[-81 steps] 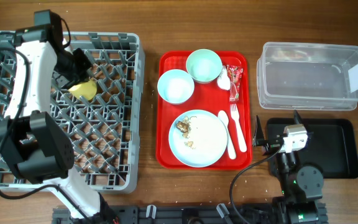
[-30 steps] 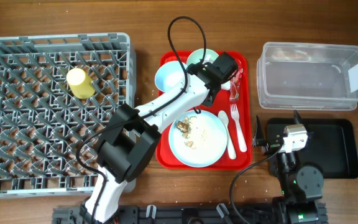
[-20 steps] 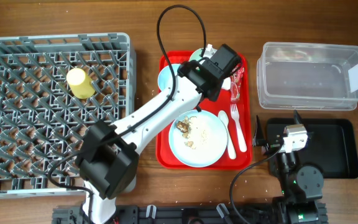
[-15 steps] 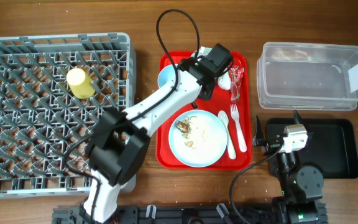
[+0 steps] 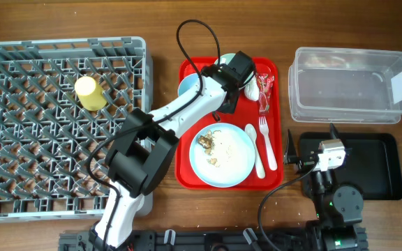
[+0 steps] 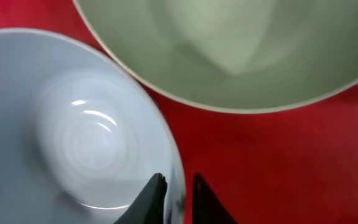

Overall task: Sort waste into correct bins and load items into the dishwasher rack
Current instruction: 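Reach the left gripper to the light blue bowl and grasp it, then carry the light blue bowl into the rack and release it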

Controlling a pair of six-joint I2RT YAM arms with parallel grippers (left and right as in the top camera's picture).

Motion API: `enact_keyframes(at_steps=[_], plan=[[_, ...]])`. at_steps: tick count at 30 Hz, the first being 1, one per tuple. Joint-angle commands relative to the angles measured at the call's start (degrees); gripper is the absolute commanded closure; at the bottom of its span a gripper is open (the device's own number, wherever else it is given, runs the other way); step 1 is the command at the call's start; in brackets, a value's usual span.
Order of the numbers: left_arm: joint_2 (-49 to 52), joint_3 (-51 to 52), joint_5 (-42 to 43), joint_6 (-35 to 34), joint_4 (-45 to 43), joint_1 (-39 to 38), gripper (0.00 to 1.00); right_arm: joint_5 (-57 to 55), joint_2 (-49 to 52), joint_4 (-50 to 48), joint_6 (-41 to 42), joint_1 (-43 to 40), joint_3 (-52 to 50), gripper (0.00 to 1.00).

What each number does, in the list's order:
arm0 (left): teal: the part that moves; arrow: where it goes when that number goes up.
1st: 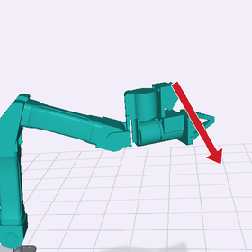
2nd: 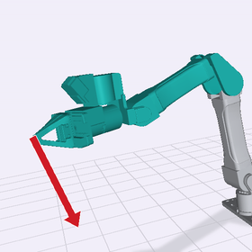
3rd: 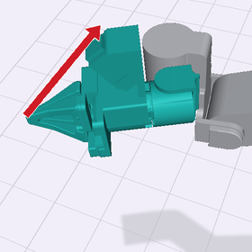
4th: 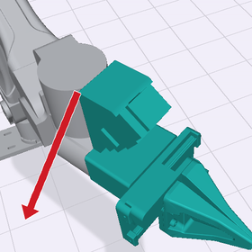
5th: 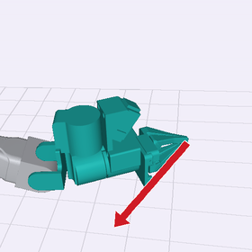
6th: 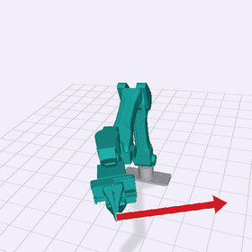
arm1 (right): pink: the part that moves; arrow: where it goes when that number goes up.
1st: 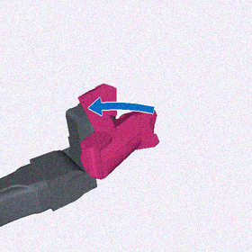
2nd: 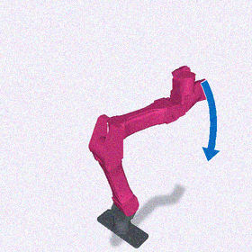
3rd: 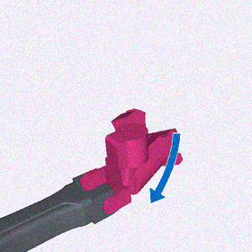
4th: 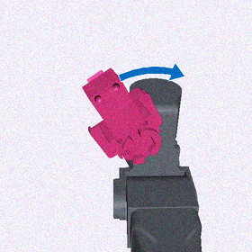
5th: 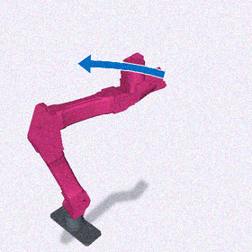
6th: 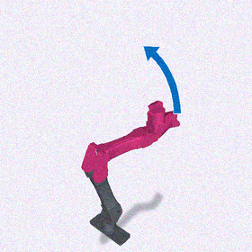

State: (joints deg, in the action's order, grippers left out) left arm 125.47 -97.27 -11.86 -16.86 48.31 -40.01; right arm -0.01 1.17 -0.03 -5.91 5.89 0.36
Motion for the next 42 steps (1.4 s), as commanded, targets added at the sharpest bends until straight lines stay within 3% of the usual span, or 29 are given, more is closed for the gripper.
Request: enact_keyframes(at_steps=[1,7,10,13,15,19,22,24,26,27,29,38,42], plan=[[-0.81,0.24,0.70,-1.77,0.28,0.22,0.96,0.59,-0.24,-0.31,-0.55,0.02,-0.07,0.00],[-14.03,0.09,1.60,-8.11,1.42,2.54,0.96,0.57,-0.20,-0.31,-0.55,0.02,-0.07,0.00],[-24.61,0.09,10.12,-8.09,2.49,10.29,0.96,0.57,-0.20,-0.31,-0.52,0.02,-0.07,0.00],[-35.01,0.09,26.01,-8.09,3.19,27.96,0.96,0.57,-0.20,-0.33,-0.55,0.02,-0.07,0.00],[-38.21,0.09,38.64,-8.07,3.87,43.89,0.96,0.57,-0.20,-0.33,-0.55,0.02,-0.07,0.00],[-33.99,2.58,64.57,-8.02,3.06,71.30,0.96,0.57,-0.20,-0.33,-0.55,0.02,-0.07,0.00],[-27.32,2.69,74.84,-7.37,2.47,81.74,0.96,0.57,-0.20,-0.31,-0.52,0.02,-0.07,0.00],[-22.64,2.71,78.88,-7.02,2.43,84.89,0.96,0.57,-0.20,-0.31,-0.55,0.02,-0.07,0.00],[-18.05,2.71,86.79,-4.24,0.46,86.23,0.96,0.57,-0.20,-0.31,-0.52,0.02,-0.07,0.00],[-13.31,2.71,96.37,-2.84,-3.21,86.82,0.96,0.59,-0.20,-0.31,-0.52,0.02,-0.07,0.00],[-8.92,2.71,100.87,-2.82,-4.85,86.88,0.96,0.57,-0.20,-0.31,-0.55,0.02,-0.07,0.00],[-2.75,2.82,102.16,0.15,-3.43,86.62,0.96,0.57,-0.20,-0.31,-0.52,0.02,-0.07,0.00],[-2.75,2.84,93.13,-0.02,5.44,86.68,0.96,0.59,-0.20,-0.31,-0.52,0.02,-0.07,0.00]])
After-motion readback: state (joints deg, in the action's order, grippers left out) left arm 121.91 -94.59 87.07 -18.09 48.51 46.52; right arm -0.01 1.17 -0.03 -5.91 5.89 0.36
